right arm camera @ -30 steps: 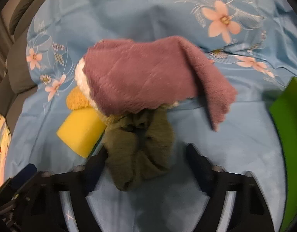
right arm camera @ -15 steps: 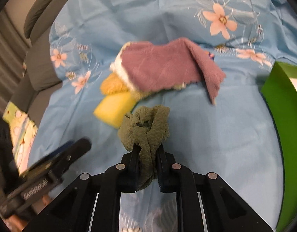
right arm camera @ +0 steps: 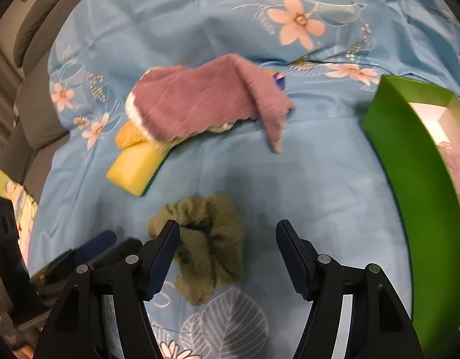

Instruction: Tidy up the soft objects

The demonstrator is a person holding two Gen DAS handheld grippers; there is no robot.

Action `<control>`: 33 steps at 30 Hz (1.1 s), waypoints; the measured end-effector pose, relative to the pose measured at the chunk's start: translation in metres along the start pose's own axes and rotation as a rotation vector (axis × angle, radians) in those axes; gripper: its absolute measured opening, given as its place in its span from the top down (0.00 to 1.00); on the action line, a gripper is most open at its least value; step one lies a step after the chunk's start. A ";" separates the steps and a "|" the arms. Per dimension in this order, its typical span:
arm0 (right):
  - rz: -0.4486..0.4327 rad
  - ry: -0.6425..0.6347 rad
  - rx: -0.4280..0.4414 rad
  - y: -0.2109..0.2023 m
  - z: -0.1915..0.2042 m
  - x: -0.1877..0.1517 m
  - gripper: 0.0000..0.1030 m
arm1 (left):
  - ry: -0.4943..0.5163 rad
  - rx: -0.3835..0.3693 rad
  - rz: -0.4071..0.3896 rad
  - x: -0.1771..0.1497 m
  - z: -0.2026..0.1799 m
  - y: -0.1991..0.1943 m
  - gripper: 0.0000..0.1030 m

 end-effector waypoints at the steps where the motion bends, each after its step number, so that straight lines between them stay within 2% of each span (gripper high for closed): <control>1: -0.007 0.006 -0.002 0.000 -0.002 0.001 0.34 | 0.012 -0.004 0.008 -0.001 -0.002 0.003 0.32; 7: -0.063 -0.003 -0.036 -0.001 0.004 0.006 0.34 | 0.052 -0.053 0.042 -0.007 -0.015 0.021 0.34; 11: -0.054 -0.022 -0.034 0.004 0.006 0.006 0.34 | 0.052 -0.098 0.042 -0.010 -0.021 0.029 0.34; 17: -0.050 -0.067 -0.052 0.015 0.012 0.008 0.35 | 0.072 -0.098 0.068 -0.011 -0.025 0.044 0.40; 22: -0.022 -0.082 -0.050 0.024 0.015 0.006 0.44 | 0.070 -0.107 0.057 -0.008 -0.023 0.048 0.67; 26: 0.003 -0.095 -0.022 0.028 0.020 0.000 0.53 | 0.082 -0.092 0.052 -0.009 -0.021 0.049 0.76; 30: 0.029 -0.069 0.041 0.032 0.020 -0.001 0.72 | 0.093 -0.081 0.047 -0.011 -0.023 0.051 0.82; 33: 0.015 -0.054 0.074 0.022 0.016 0.001 0.77 | 0.103 -0.076 0.051 -0.010 -0.027 0.052 0.85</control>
Point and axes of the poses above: each gripper's, at about its wrist camera, not at the fingertips, and y roughly the way its jaws point, z to its left, x to its top, the point moved 4 cm from there along y, roughly the way its jaws point, and after that the axes turned 13 degrees about -x, right-handed, at the moved point
